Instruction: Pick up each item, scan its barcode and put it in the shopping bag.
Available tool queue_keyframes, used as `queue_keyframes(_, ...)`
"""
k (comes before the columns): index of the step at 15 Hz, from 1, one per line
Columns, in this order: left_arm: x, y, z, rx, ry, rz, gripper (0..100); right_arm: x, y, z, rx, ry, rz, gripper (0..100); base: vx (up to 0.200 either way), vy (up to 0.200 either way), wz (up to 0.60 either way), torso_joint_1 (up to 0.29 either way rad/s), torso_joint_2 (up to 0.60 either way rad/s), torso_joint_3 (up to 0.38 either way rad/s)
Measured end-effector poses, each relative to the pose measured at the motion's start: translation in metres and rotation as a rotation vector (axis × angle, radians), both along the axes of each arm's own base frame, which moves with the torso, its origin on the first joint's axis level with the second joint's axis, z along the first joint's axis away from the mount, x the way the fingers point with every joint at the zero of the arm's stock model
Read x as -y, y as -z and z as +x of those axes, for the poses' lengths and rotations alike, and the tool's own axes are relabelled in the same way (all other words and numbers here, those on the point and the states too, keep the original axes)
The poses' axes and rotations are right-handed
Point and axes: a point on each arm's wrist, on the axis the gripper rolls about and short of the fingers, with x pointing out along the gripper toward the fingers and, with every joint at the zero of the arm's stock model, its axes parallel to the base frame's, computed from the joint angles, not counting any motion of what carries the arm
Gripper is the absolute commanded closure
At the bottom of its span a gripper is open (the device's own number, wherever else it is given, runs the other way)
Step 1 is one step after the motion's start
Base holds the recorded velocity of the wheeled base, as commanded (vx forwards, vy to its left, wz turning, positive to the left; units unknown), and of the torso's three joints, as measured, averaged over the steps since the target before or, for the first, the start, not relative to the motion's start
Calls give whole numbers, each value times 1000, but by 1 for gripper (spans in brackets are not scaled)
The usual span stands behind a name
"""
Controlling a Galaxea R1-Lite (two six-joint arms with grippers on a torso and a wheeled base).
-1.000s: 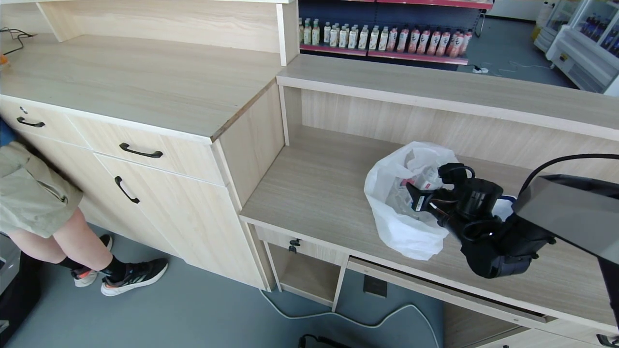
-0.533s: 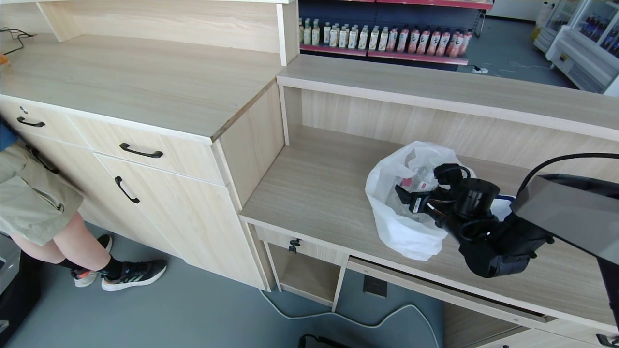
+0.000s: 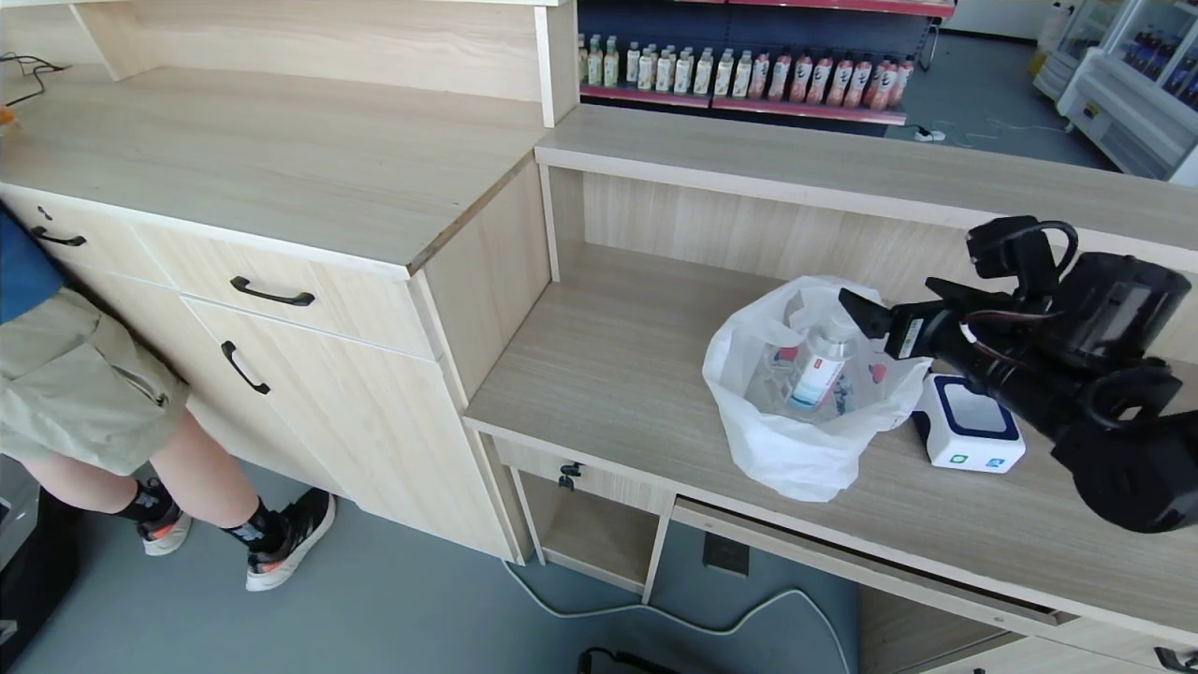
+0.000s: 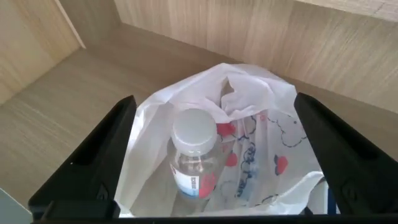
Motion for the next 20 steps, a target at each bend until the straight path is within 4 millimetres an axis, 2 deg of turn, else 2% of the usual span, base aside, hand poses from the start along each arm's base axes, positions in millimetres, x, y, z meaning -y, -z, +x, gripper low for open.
queue_keyframes(3, 0, 0, 0, 0, 0, 0, 0, 27, -19, -75, -13, 78, -85, 0, 0, 0, 0, 0, 0, 0)
queue_keyframes(5, 0, 0, 0, 0, 0, 0, 0, 51, -24, -113, -5, 203, -118, 0, 0, 0, -600, -2, 2, 2)
queue_keyframes(8, 0, 0, 0, 0, 0, 0, 0, 87, -20, -143, -50, 433, -164, 0, 0, 0, -600, 6, -1, 4)
queue_keyframes(12, 0, 0, 0, 0, 0, 0, 0, 135, -10, -163, -162, 803, -169, 0, 0, 0, -600, 0, -2, 4)
queue_keyframes(13, 0, 0, 0, 0, 0, 0, 0, 144, -8, -163, -168, 844, -151, 0, 0, 0, 0, 0, 0, 0)
queue_keyframes(17, 0, 0, 0, 0, 0, 0, 0, 178, 4, -155, -131, 855, -10, 0, 0, 0, 0, 0, 0, 0)
queue_keyframes(20, 0, 0, 0, 0, 0, 0, 0, 193, 19, -148, -187, 870, 48, 0, 0, 0, 0, 0, 0, 0)
